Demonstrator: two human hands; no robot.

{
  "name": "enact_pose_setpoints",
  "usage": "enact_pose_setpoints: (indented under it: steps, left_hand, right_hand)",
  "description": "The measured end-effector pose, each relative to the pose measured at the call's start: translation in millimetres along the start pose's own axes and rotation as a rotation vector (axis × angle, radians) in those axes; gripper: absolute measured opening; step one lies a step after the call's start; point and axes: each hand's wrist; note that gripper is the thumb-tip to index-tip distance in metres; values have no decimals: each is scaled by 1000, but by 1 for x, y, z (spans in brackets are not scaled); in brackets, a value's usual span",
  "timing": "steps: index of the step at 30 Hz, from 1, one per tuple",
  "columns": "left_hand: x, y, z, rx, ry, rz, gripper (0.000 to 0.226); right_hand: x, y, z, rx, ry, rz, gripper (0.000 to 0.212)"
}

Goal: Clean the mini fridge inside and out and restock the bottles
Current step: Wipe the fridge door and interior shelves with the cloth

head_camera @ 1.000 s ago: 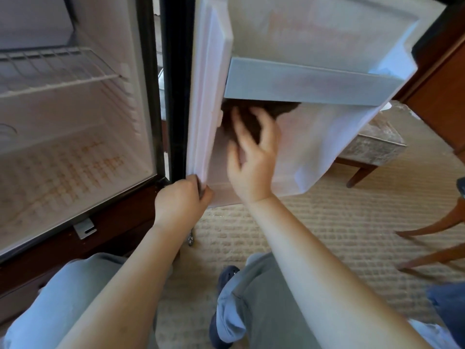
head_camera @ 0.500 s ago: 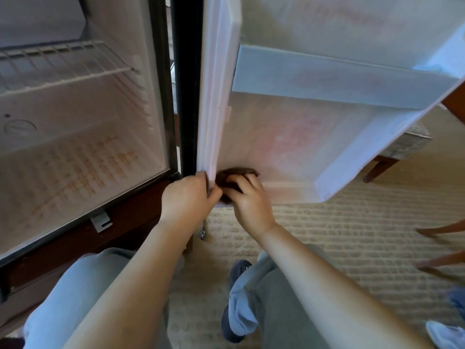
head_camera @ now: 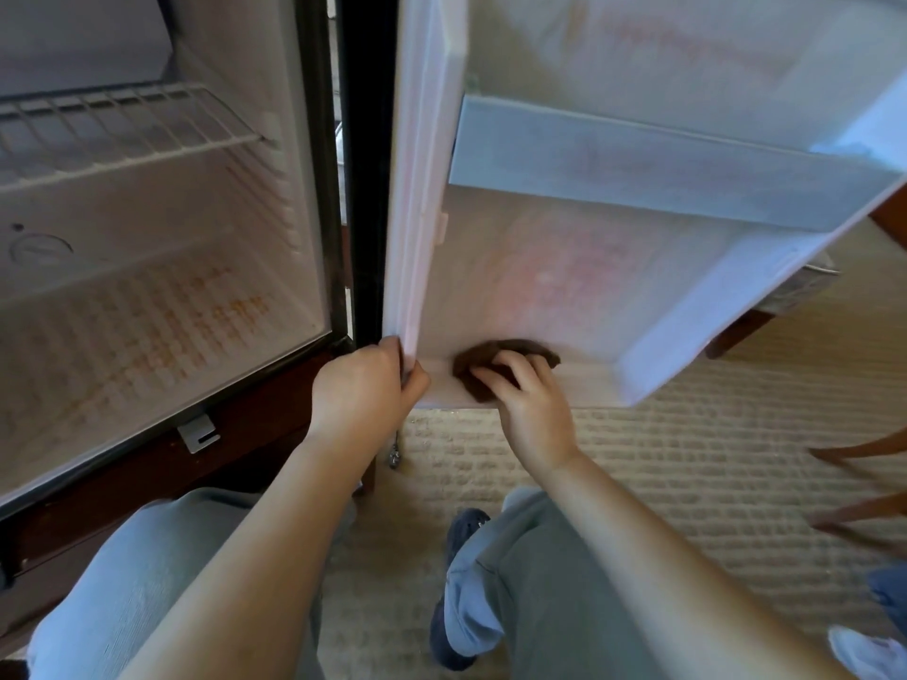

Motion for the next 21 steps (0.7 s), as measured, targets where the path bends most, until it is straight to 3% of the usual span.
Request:
enact_pose_setpoints:
  steps: [5, 11, 13, 16, 21]
  left_hand:
    - [0, -1, 1, -6, 14, 3, 22]
    - [-4, 4, -2, 11, 53, -13, 23]
    - [-5, 5, 0, 14, 47, -12, 22]
    - [-4, 5, 1, 7, 46, -21, 23]
    - [-5, 4, 2, 37, 7, -20, 23]
  right_hand:
    - [8, 3, -5, -56, -115, -65, 46]
    - [38, 61, -12, -339, -155, -295, 31]
    - [44, 74, -6, -356, -160, -305, 31]
    - [58, 83, 5, -274, -9, -225, 32]
    - [109, 74, 65, -217, 498, -71, 36]
Point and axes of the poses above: each hand's wrist, its own z-axis towards the middle knuckle, its own x-axis out of the back of the hand, y = z × x, and after that the axes turned 6 degrees about y, right-handed
